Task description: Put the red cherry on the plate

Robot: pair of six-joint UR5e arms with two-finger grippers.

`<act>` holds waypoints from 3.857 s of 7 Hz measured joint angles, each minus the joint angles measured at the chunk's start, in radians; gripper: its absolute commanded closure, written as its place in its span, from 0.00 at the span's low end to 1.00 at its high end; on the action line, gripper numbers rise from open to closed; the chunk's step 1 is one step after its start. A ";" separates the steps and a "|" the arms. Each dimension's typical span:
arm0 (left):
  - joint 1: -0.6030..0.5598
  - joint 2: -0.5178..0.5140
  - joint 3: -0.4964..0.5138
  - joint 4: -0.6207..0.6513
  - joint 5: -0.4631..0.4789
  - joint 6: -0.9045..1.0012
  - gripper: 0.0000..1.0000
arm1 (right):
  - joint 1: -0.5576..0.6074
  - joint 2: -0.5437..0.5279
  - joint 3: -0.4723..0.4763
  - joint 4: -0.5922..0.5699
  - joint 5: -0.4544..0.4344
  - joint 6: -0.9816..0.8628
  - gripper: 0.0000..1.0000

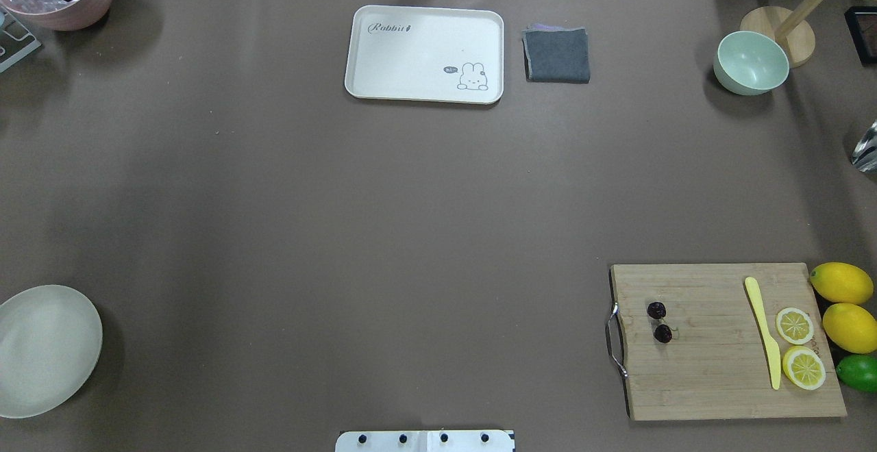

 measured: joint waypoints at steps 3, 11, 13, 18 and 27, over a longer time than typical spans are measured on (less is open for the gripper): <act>0.188 0.029 0.009 -0.069 0.071 -0.094 0.04 | 0.000 -0.005 0.000 0.000 0.000 0.000 0.00; 0.312 -0.001 0.141 -0.157 0.076 -0.079 0.92 | 0.000 -0.007 0.001 0.002 0.000 0.000 0.00; 0.314 -0.006 0.157 -0.168 0.075 -0.070 1.00 | 0.000 -0.008 0.001 0.002 0.000 -0.001 0.00; 0.288 -0.038 0.184 -0.236 0.019 -0.072 1.00 | 0.000 -0.007 0.008 0.002 0.000 -0.002 0.00; 0.337 -0.798 0.173 0.214 0.107 -0.674 1.00 | 0.000 -0.008 0.008 0.001 0.002 -0.006 0.00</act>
